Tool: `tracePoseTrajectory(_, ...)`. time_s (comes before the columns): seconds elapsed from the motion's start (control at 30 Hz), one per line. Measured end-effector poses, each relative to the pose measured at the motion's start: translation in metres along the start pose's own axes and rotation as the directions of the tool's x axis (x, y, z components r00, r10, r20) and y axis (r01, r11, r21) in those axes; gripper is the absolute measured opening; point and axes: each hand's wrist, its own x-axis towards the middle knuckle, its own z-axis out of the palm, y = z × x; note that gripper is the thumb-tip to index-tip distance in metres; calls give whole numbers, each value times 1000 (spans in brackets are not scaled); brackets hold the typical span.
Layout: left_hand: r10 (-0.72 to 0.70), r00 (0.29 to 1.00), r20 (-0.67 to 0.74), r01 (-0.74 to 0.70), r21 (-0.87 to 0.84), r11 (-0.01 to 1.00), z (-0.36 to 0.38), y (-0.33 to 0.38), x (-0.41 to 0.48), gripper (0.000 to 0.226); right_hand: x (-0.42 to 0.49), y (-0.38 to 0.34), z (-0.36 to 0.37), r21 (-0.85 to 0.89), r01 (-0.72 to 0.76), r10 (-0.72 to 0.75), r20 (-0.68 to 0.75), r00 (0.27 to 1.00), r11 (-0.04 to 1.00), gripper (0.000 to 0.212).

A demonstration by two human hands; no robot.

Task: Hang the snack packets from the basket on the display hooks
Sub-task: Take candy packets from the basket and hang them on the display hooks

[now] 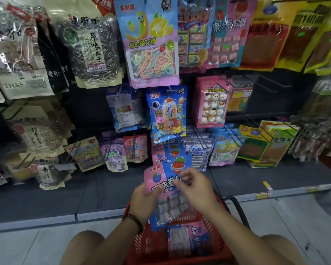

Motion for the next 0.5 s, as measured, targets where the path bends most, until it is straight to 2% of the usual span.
tracePoseTrajectory(0.07, -37, 998, 41, 37, -11, 999, -6, 2, 10, 15, 15, 1, -10, 16, -85, 86, -132, 987, 996, 37)
tracePoseTrajectory(0.1, -48, 997, 59, 49, -16, 999, -9, 4, 16, 14, 23, 0, -15, 52, -108, 115, -140, 983, 993, 42)
tracePoseTrajectory(0.17, -52, 993, 101, 53, -9, 999, -13, 7, 27, 14, 38, 4, -22, 111, -133, 143, -93, 985, 985, 36)
tracePoseTrajectory(0.27, -16, 993, 114, 10, 53, 999, -13, 9, 46, 16, 57, 11, -24, 258, -139, 139, 17, 990, 956, 11)
tracePoseTrajectory(0.37, 29, 996, 79, -40, 142, 989, -10, 6, 64, 14, 70, 20, -20, 334, -133, 129, 35, 991, 933, 11)
tracePoseTrajectory(0.43, 62, 996, 66, -76, 232, 970, -6, 2, 77, 17, 78, 29, -15, 321, -122, 117, 34, 993, 939, 13)
tracePoseTrajectory(0.5, 87, 996, 23, -90, 307, 948, -4, -4, 91, 10, 87, 40, -9, 303, -128, 119, 47, 992, 944, 19)
